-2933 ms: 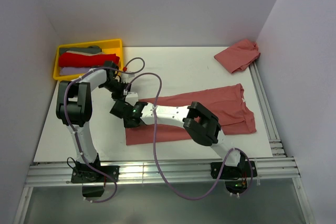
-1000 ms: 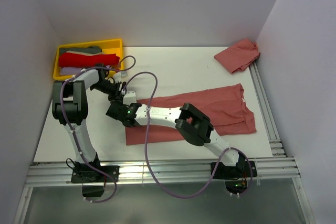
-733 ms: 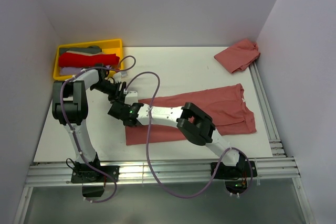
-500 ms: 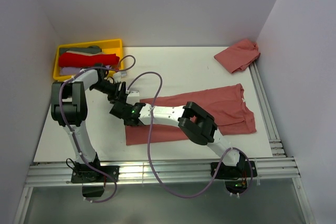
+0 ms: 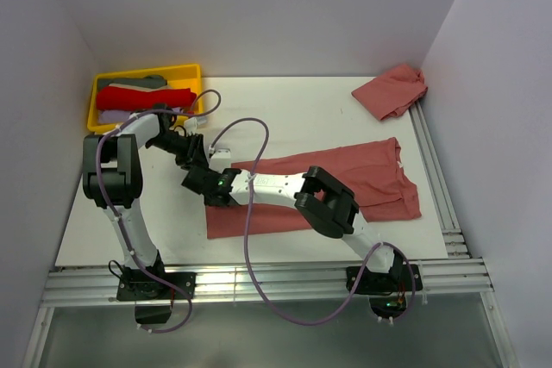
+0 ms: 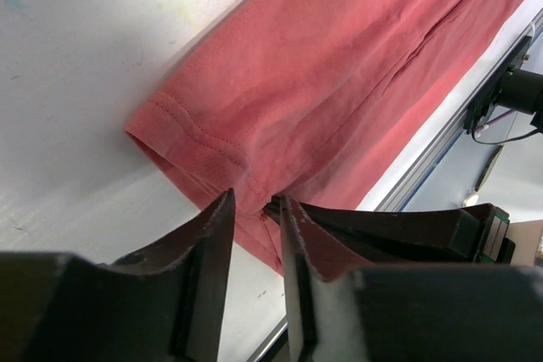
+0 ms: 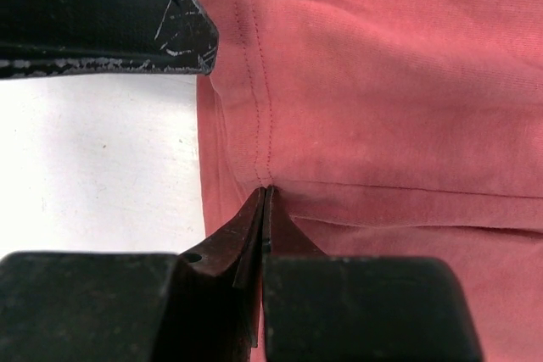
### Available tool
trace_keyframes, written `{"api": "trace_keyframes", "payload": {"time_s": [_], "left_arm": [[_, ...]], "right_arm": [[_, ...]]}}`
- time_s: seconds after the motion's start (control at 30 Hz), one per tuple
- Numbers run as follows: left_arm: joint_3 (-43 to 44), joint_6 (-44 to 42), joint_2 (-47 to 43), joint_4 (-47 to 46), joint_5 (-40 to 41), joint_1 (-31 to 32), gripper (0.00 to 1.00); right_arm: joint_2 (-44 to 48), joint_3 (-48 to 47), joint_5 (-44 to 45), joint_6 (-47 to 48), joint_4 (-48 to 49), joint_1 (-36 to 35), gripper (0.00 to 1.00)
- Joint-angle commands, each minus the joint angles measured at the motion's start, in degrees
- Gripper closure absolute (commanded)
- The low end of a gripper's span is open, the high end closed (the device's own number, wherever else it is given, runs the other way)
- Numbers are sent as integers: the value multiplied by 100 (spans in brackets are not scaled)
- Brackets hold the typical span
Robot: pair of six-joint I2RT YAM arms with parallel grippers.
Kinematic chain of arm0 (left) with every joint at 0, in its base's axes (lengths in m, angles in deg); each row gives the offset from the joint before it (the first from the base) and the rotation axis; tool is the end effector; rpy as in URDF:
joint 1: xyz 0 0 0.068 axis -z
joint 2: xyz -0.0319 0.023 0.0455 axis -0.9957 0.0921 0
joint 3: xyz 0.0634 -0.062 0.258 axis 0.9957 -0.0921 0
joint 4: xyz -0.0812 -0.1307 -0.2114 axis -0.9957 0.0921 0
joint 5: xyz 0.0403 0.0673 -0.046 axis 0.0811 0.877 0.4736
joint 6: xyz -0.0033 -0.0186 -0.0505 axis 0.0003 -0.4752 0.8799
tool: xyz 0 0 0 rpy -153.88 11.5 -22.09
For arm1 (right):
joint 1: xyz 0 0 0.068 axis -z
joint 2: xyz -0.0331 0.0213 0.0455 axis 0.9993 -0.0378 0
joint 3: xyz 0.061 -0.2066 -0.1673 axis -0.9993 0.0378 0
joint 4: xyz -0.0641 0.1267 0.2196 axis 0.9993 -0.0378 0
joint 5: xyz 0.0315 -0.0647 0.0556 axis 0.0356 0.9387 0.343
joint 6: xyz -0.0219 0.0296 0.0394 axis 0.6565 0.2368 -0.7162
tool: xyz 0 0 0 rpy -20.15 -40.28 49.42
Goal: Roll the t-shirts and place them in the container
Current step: Roll the tshirt
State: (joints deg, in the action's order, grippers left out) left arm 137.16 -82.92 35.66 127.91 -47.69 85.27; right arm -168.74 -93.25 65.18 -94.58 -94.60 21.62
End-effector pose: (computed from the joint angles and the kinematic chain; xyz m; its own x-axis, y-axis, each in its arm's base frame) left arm 0.3625 -0.0288 0.1639 -0.9669 0.1684 -0.1915 0.2545 0.6844 -0.6832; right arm 0.2091 0.4372 0.1602 -0.8138 0.0218 -0.5808 -0.1253 0.9692 0.2118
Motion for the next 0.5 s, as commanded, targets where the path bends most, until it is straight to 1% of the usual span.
{"api": "trace_keyframes", "payload": {"time_s": [0.0, 0.23, 0.33, 0.47], "left_arm": [[99, -155, -5, 9, -89, -12, 67], [152, -102, 101, -43, -71, -12, 79], [196, -94, 118, -44, -45, -21, 82], [258, -76, 136, -26, -18, -21, 83]], "right_arm": [[477, 29, 27, -72, -9, 4, 100], [530, -129, -8, -46, -18, -40, 100], [495, -251, 1, -29, -53, -67, 100], [442, -357, 19, -37, -132, -111, 100]]}}
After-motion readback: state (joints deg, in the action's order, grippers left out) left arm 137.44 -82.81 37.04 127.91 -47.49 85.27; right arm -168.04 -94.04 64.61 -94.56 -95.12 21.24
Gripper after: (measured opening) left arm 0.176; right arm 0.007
